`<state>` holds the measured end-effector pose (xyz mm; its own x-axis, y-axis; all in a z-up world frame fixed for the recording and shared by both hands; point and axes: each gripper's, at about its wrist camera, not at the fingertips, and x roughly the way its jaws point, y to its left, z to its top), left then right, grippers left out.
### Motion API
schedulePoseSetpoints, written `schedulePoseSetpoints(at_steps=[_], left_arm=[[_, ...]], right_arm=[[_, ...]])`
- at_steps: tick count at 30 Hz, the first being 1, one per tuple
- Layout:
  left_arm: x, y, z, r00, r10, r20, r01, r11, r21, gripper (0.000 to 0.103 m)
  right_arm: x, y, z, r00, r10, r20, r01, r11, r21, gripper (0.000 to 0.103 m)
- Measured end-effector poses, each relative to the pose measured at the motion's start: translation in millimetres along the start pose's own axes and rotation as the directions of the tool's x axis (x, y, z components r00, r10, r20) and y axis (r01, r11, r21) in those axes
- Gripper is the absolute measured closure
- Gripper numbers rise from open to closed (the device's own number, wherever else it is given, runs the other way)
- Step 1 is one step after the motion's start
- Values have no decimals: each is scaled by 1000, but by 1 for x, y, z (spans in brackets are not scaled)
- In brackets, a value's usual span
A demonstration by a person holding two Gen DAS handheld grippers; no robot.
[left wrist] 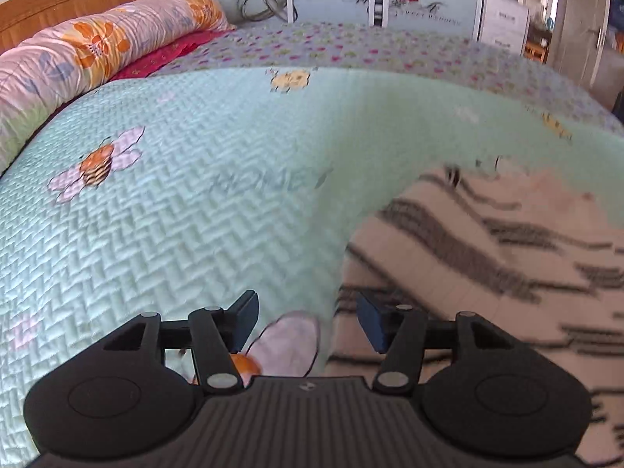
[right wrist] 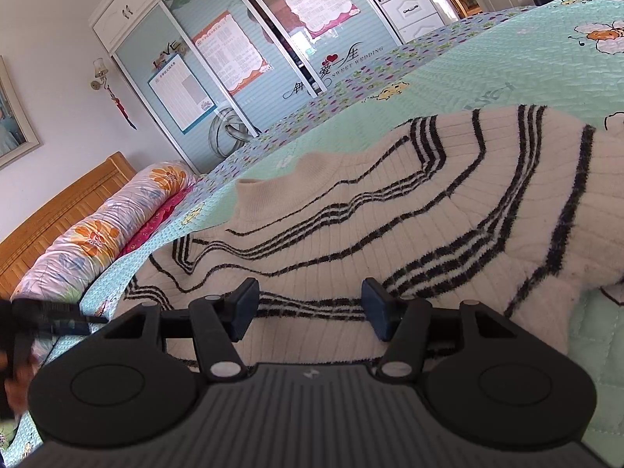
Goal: Fold clothes
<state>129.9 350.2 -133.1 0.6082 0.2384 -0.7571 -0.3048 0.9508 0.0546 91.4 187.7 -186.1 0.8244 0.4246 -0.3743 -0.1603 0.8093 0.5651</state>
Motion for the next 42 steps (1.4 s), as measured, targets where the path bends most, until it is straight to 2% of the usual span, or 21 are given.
schedulePoseSetpoints(at_steps=[2,5,7,10,15,16,20,23,25,27,30,33,34,36,39,42], left_arm=[[9,15,-19,998,-54,-44,51,997,-64,41],[8,16,-28,995,-104,-10,102,987,-121,39],[5,10,-28,987,-162,-5,160,978,-132,39],[8,-5,-24,980,-198,-6,196,974,-116,36],[19,-25,-15,990,-136,21,138,983,-118,37],[18,-28,-15,992,-123,25,125,986,-108,42],[14,-37,-15,997,-66,29,68,996,-60,42],[-5,-28,-24,999,-52,1,52,992,-112,41],[-24,-24,-37,994,-110,3,109,987,-120,42],[-45,-26,-55,980,-199,-9,198,977,-79,42],[-65,-34,-82,965,-260,-47,260,966,-7,43],[-68,-42,-101,957,-279,-77,282,959,35,43],[-68,-45,-104,960,-270,-71,274,960,56,43],[-66,-49,-104,963,-261,-65,265,962,65,44],[-63,-53,-98,956,-288,-61,291,956,40,44],[-61,-66,-94,952,-301,-60,305,950,74,44]], right_arm=[[0,0,-1,1000,0,0,0,1000,0,44],[0,-1,0,1000,-1,-1,1,1000,-1,44],[0,0,0,1000,-2,-1,2,1000,-2,44],[-1,0,0,1000,-3,-1,3,1000,-2,44],[-1,0,-1,1000,-3,-1,3,1000,-2,44],[-1,0,-1,1000,-3,-1,3,1000,-2,44],[-1,-1,-1,1000,-1,0,1,1000,1,44],[-1,-1,-1,1000,-1,0,1,1000,2,44],[-1,-1,-1,1000,-1,1,1,1000,3,44],[-1,0,-1,1000,-1,1,1,1000,3,44],[-1,-1,-1,1000,-1,1,1,1000,3,44],[-2,-2,-1,1000,-1,1,1,1000,3,44],[-2,-2,-1,1000,-2,1,2,1000,3,44],[-2,-3,-1,1000,-3,1,3,1000,2,44],[-2,-3,-1,1000,-4,1,4,1000,2,44],[-2,-3,-2,1000,-3,2,3,1000,4,44]])
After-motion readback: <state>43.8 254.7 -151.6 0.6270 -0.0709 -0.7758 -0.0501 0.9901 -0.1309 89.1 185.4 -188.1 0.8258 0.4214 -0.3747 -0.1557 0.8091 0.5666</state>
